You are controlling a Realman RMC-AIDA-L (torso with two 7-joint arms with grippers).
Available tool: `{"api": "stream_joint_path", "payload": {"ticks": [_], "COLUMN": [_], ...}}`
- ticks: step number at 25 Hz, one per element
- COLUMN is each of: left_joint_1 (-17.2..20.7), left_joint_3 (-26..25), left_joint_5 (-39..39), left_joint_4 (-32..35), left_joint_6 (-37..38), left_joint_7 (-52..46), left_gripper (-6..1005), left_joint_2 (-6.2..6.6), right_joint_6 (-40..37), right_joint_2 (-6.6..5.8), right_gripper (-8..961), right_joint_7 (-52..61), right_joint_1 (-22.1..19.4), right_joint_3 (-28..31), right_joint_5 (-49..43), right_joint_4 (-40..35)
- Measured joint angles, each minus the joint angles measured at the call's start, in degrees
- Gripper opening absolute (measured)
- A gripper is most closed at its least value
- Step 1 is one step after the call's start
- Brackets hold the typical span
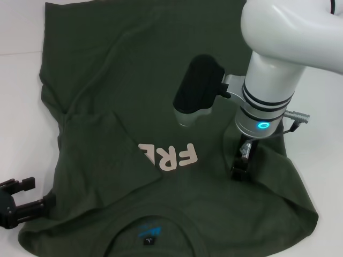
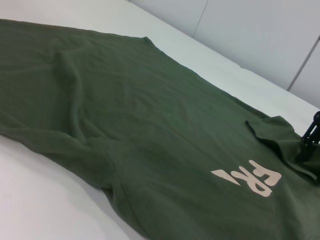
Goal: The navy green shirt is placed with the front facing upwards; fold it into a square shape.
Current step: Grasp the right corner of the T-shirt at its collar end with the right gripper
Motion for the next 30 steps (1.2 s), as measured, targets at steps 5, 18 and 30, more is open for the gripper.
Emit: {"api": "stream_joint_path", "payload": {"ticks": [5,18,30], "left_joint_1": [0.0,0.0,0.0], "left_joint_3": [-0.1,-0.1,-0.2], "left_joint_5": [0.0,0.0,0.0], "left_joint_4": [0.0,0.0,0.0], "left_joint_6": [0.0,0.0,0.0], "left_joint_7": [0.0,0.0,0.1], "left_gripper": [814,813,814], "left_joint_2": [0.00,0.06,0.09], "right_joint_6": [0.0,0.3,0.6], "right_joint_2": [0.06,0.06,0.07], "right_gripper": [548,507,470], "right_joint_7": [0.1,0.8,1.6], "right_joint_1": [0.1,0.2,0.3], "right_joint_3": [-0.3,-2.1,-3.7], "right_joint_5": [0.2,0.4,0.3], "right_joint_4": [0.0,0.0,0.2]}}
